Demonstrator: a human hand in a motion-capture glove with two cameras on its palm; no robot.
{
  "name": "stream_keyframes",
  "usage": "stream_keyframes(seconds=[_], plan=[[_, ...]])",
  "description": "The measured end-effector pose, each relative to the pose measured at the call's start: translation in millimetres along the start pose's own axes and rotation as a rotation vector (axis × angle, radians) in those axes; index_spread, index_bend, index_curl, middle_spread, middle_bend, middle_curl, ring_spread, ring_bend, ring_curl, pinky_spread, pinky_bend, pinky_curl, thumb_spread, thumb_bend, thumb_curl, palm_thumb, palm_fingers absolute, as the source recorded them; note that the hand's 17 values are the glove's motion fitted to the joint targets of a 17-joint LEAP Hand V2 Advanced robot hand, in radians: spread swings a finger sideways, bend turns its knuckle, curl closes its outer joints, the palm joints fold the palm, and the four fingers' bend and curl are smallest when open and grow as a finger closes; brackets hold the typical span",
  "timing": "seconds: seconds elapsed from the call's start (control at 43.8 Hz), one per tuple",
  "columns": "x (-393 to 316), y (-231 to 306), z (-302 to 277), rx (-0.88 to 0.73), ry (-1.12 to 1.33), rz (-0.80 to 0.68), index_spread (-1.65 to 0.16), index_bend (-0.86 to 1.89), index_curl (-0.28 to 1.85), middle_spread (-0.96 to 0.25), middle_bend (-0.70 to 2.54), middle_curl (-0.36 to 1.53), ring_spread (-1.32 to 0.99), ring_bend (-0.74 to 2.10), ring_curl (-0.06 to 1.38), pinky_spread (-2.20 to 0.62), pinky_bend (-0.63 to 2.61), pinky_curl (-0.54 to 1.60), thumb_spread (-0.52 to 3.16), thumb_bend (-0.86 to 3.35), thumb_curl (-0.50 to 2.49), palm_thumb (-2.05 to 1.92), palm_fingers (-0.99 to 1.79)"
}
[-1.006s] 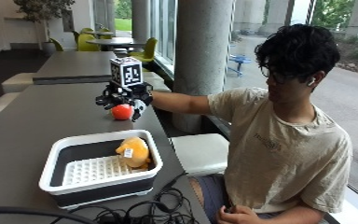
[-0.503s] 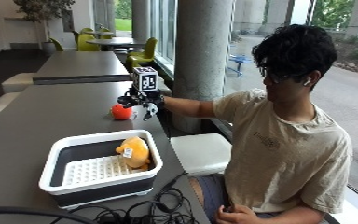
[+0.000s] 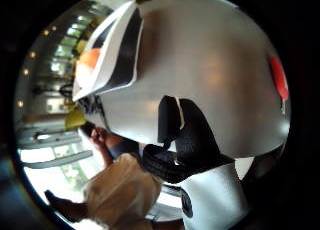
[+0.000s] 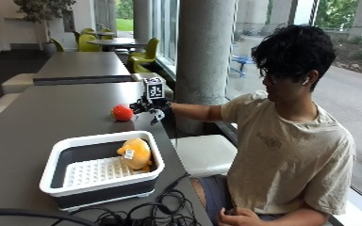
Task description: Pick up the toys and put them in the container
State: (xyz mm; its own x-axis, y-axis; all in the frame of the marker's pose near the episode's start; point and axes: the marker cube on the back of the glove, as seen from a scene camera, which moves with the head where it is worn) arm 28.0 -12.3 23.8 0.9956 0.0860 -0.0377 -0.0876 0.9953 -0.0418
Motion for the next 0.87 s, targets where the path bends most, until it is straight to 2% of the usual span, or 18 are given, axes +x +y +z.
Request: stream_keyframes(seconds=[0.091,0.32,0.869], plan=[[-14,2,-4,-0.005,-0.039,0.048,-0.28,0.14,0.25,-0.03,0.1,0.2,-0.01,0.15,0.26,0.02,0.91,0.34,1.4,-0.01,0.3,0.0,-0.25],[-10,2,-8,0.043,-0.019,-0.049,-0.27,0.14,0.26,-0.04,0.1,0.18,-0.01,0.15,0.24,0.02,0.9,0.34,1.4,-0.01,0.29,0.01,-0.25],[-13,2,-16,0.052,-0.031,-0.023,-0.28,0.15,0.28,-0.04,0.1,0.16,-0.01,0.16,0.22,0.02,0.87,0.35,1.41,-0.01,0.28,0.02,-0.24]])
